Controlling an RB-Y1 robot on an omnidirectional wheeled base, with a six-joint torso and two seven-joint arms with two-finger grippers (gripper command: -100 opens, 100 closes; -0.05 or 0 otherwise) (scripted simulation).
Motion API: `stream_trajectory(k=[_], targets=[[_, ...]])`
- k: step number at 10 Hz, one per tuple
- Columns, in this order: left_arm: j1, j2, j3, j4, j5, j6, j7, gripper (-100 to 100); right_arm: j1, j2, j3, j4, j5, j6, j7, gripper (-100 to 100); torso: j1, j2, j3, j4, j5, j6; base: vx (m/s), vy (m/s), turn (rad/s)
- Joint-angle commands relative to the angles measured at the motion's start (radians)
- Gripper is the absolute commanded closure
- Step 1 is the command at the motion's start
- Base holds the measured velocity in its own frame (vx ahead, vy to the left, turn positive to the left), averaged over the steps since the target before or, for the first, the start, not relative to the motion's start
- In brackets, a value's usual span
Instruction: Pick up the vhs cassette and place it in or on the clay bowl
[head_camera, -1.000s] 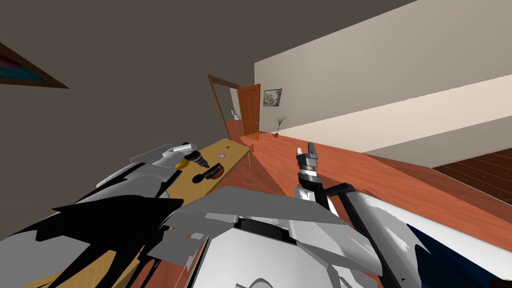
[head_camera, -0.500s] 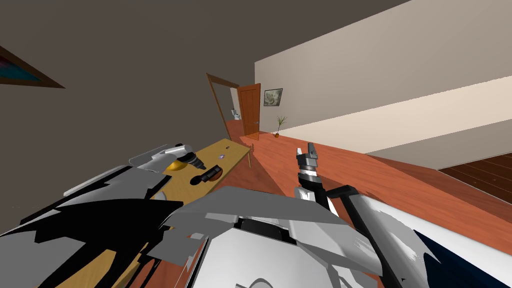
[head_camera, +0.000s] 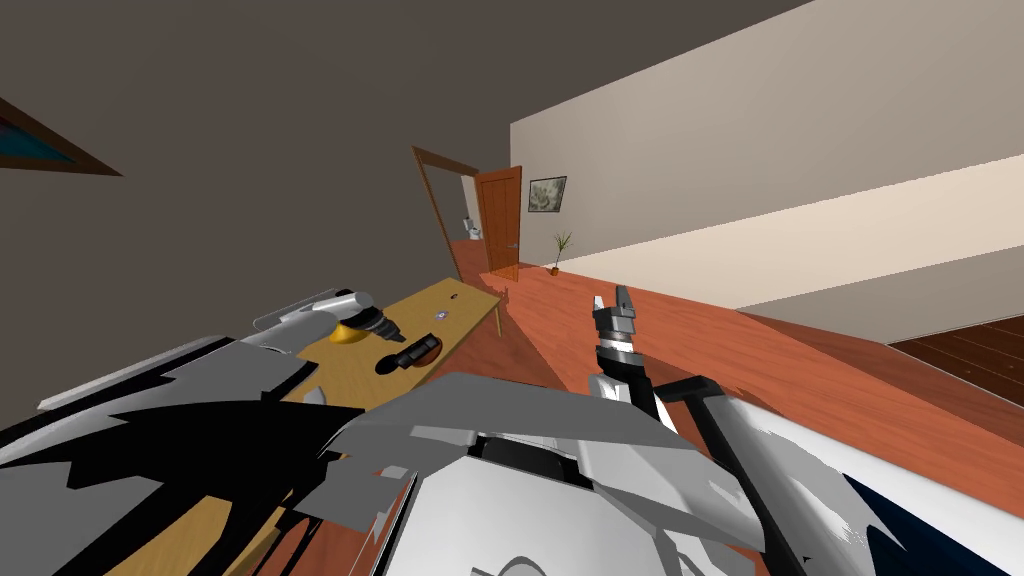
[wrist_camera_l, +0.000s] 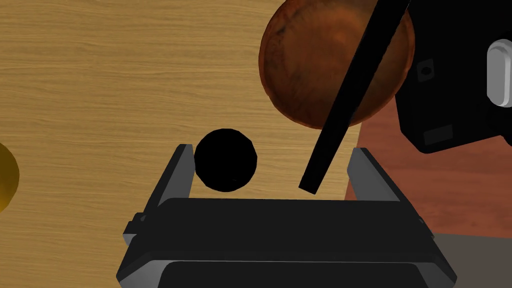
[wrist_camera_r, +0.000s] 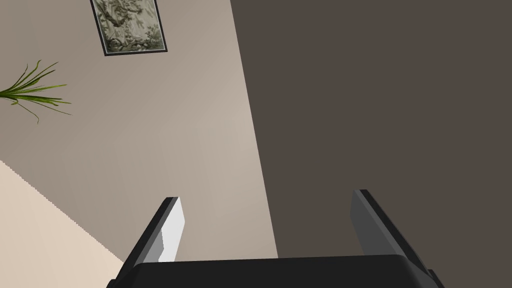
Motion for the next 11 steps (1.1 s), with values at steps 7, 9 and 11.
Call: stream_trajectory(k=[7, 9, 11], targets=[[0.187, 0.157, -0.076, -0.125, 0.223, -0.114, -0.064, -100, 0.000, 0.000, 0.000, 0.000, 0.000, 0.000, 0.000, 0, -0.001, -0.003, -0.002, -0.001, 0.000, 0.000, 0.061, -0.016, 0.022], [0.212, 0.160, -0.076, -0.125, 0.288, -0.114, -0.064, -100, 0.000, 0.000, 0.000, 0.000, 0.000, 0.000, 0.000, 0, -0.001, -0.004, -0.002, -0.001, 0.000, 0.000, 0.040, -0.008, -0.004], [0.284, 0.239, -0.113, -0.188, 0.348, -0.171, -0.096, -100, 0.000, 0.000, 0.000, 0.000, 0.000, 0.000, 0.000, 0, -0.002, -0.004, -0.002, -0.001, 0.000, 0.000, 0.086, -0.027, 0.037]])
